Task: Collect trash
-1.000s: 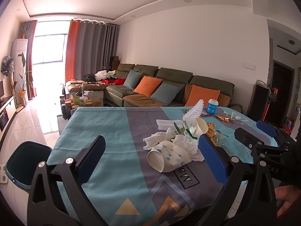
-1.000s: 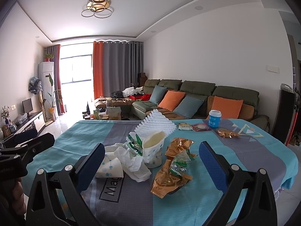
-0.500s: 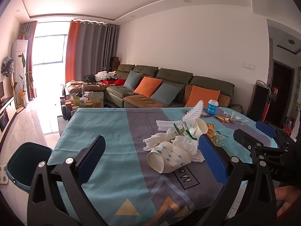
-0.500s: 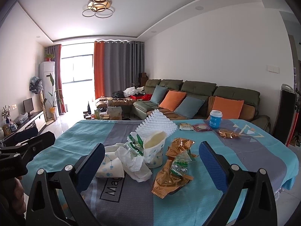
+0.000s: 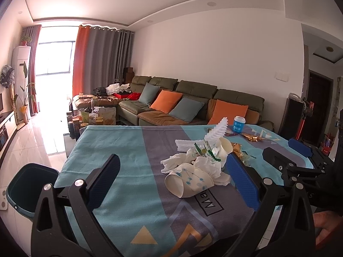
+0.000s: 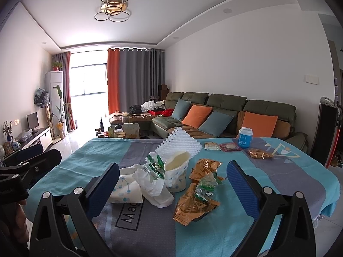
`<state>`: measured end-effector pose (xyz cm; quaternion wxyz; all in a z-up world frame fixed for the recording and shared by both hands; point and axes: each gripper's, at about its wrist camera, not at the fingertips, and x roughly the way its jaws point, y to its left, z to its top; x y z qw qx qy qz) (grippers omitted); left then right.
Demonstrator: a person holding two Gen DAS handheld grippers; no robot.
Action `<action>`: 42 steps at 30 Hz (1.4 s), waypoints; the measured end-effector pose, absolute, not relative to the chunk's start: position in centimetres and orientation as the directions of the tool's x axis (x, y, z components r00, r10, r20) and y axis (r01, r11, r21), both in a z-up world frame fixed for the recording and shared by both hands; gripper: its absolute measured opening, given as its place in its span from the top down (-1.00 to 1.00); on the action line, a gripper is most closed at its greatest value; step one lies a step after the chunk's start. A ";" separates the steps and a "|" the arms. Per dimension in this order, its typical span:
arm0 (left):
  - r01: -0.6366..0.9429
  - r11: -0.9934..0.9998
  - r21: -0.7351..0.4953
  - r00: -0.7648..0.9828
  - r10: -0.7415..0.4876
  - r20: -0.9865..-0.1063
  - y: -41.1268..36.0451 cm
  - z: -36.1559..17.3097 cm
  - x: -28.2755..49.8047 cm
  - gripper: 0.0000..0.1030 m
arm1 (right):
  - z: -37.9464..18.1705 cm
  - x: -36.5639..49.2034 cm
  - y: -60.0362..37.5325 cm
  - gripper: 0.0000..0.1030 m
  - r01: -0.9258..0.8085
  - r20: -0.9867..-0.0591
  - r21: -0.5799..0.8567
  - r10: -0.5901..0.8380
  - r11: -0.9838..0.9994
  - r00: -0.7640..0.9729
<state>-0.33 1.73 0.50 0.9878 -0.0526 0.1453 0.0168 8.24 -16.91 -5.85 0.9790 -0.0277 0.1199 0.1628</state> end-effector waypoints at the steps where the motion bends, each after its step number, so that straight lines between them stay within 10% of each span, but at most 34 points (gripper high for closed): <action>1: -0.047 0.994 -0.099 0.957 0.016 -0.289 1.8 0.4 -0.2 -0.89 | -5.8 8.2 -16.9 -0.88 -0.326 -0.243 -0.016 0.312 0.945 0.918; 42: -0.038 0.996 -0.080 0.937 0.008 -0.350 1.8 -0.5 3.2 -0.89 | -4.7 13.0 -16.9 -0.87 -0.325 -0.296 0.021 0.317 0.945 0.901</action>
